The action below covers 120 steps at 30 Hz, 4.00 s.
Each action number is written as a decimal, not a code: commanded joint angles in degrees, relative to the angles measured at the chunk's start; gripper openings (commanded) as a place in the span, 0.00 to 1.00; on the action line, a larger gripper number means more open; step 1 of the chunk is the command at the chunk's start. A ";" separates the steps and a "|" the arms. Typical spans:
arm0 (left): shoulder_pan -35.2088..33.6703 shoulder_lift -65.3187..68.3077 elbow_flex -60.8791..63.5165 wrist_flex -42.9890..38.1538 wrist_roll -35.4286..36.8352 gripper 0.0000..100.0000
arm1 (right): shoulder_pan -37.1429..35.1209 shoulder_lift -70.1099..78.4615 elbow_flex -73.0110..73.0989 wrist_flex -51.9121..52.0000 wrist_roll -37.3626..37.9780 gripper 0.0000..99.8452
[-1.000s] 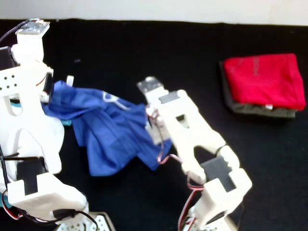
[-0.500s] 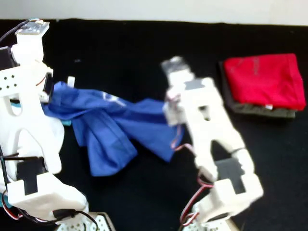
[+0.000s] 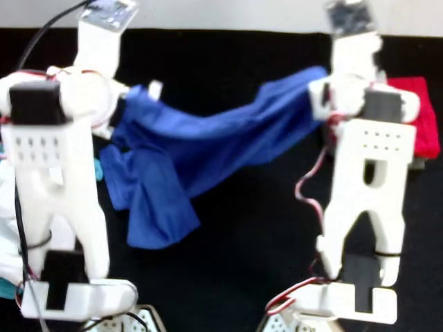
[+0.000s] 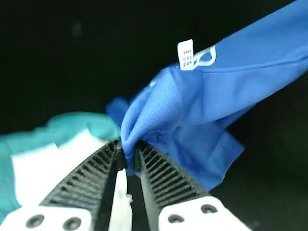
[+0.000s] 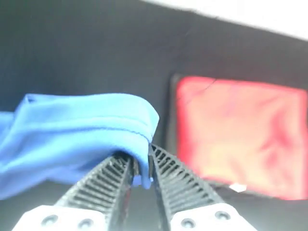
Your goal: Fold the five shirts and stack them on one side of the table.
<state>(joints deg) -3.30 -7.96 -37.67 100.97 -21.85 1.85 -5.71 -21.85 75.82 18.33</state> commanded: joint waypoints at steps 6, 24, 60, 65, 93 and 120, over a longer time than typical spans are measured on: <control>3.56 -3.74 -15.16 0.26 -0.09 0.01 | 4.53 -3.38 -19.74 0.22 0.70 0.01; 1.10 -3.21 35.74 -5.45 12.04 0.01 | 6.29 -3.47 -9.80 9.27 0.70 0.01; 21.32 -3.21 79.34 -32.00 -0.97 0.20 | -0.48 -3.47 14.81 7.52 -0.97 0.01; 14.20 -3.21 81.27 -42.81 -0.26 0.20 | -0.48 -3.47 14.90 7.52 -0.97 0.01; 6.55 -3.12 75.65 -40.53 -0.53 0.20 | -0.75 -3.38 14.90 7.52 -0.97 0.01; 4.70 -3.82 68.18 -28.31 -2.73 0.01 | -0.48 -3.47 14.29 7.25 -1.32 0.01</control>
<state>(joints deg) 2.15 -10.15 39.60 63.60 -23.96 1.67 -6.51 -6.99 84.35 17.63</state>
